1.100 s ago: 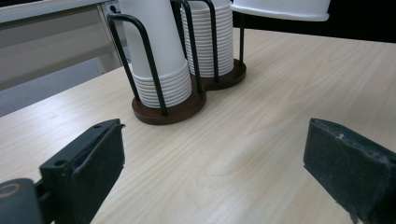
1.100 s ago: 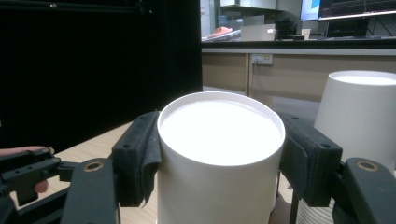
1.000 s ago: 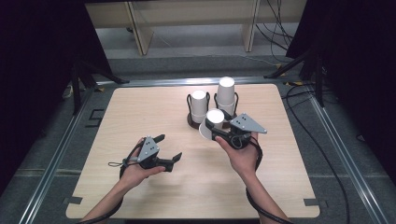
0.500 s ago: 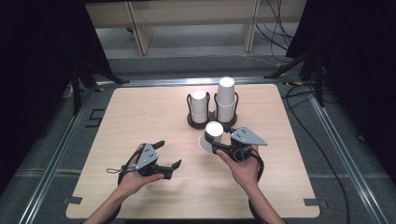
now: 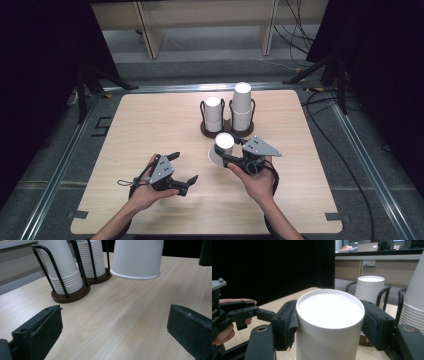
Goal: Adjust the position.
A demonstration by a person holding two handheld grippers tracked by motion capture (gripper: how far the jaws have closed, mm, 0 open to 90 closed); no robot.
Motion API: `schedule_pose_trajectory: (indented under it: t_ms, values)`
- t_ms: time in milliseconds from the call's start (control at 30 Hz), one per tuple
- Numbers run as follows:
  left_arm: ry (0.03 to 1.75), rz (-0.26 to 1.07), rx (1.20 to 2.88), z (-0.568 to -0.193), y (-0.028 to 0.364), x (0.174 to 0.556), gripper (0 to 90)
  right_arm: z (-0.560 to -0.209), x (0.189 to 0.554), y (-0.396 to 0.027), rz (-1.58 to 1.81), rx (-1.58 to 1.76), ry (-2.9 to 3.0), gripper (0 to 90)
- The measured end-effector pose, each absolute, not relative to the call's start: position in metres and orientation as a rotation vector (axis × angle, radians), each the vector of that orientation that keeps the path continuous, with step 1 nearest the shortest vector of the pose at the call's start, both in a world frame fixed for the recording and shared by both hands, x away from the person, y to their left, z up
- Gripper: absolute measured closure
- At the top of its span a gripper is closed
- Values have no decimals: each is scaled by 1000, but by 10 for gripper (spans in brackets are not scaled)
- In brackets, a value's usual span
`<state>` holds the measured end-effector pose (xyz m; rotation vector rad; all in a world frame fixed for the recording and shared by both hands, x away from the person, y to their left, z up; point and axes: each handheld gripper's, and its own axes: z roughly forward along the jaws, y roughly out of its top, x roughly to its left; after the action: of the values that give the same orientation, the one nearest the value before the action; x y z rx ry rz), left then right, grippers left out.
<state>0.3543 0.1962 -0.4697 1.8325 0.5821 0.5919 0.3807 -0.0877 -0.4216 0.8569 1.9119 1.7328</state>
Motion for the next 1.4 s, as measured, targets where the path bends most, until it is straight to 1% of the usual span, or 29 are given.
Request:
schedule_pose_trajectory:
  t_ms: [267, 633, 1400]
  values:
    - [549, 587, 1851, -468, 182, 354, 0, -420, 379, -78, 1750, 873, 1916, 345]
    - [534, 596, 1836, -465, 174, 357, 0, -413, 379, -71, 1757, 840, 1923, 345]
    - [524, 588, 1832, -462, 158, 373, 0, -412, 378, -57, 1799, 821, 1940, 346]
